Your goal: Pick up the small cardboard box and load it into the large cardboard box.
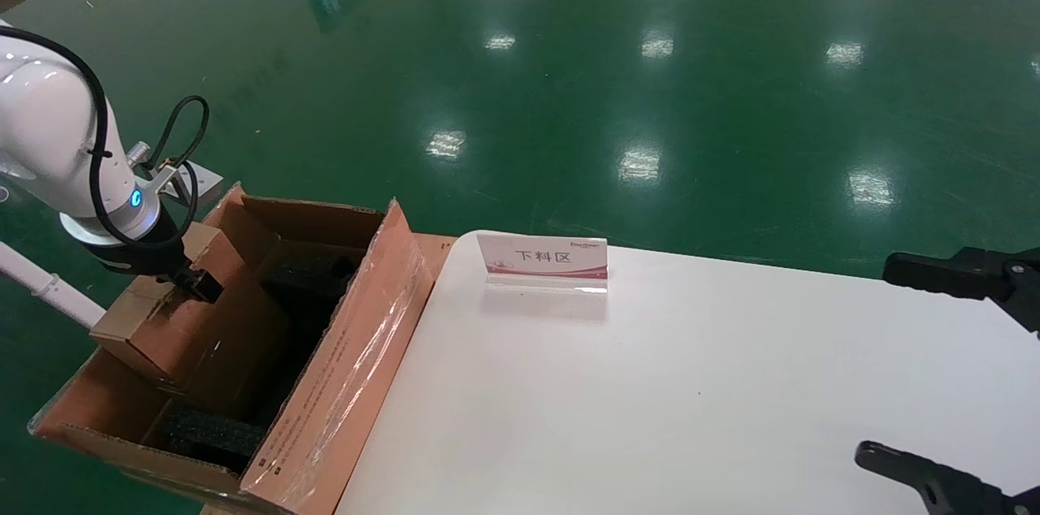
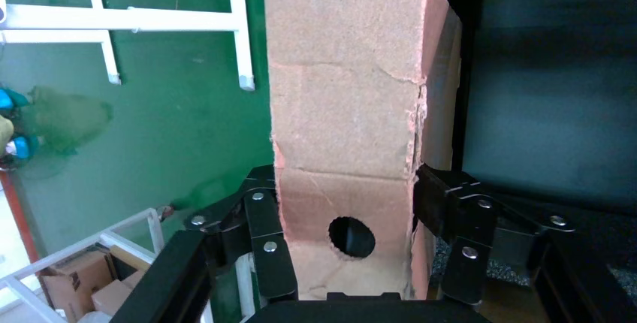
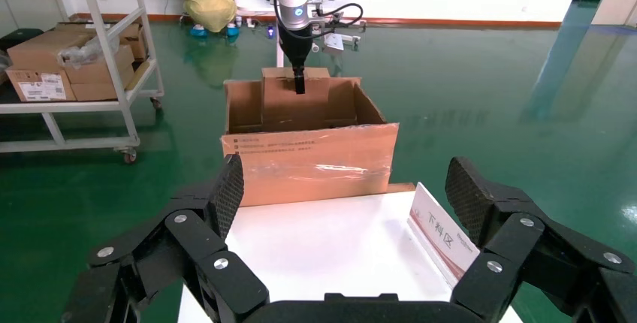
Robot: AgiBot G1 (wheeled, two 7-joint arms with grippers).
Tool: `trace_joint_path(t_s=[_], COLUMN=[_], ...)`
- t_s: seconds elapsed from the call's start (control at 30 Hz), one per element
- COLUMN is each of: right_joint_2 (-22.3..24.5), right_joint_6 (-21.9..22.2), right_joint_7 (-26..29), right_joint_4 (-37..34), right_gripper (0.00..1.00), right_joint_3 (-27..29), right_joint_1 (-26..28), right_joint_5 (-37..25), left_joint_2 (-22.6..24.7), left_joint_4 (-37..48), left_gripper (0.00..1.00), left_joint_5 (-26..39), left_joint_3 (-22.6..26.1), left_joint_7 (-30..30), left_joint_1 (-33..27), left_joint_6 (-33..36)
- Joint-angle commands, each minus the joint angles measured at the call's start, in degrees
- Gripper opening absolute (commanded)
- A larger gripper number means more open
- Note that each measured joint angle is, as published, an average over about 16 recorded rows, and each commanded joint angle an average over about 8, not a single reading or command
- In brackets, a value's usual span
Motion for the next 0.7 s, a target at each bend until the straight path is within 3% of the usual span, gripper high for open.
trace_joint_path(t_s=[0.03,0.7], right_joint_2=[0.0,0.0], right_joint_6=[0.0,0.0], right_joint_7=[0.0,0.0], right_joint_4=[0.0,0.0], right_gripper=[1.0,1.0], right_joint_3=[0.0,0.0], right_joint_1=[0.0,0.0], right_joint_5=[0.0,0.0], left_joint_2=[0.0,-0.5], left_joint_4=[0.0,-1.8], left_gripper=[1.0,1.0], left_joint_5=[0.0,-0.2], left_joint_3=[0.0,-0.6], left_joint_7=[0.0,0.8], left_joint_1=[0.0,-1.4], left_joint_6=[0.0,-0.9])
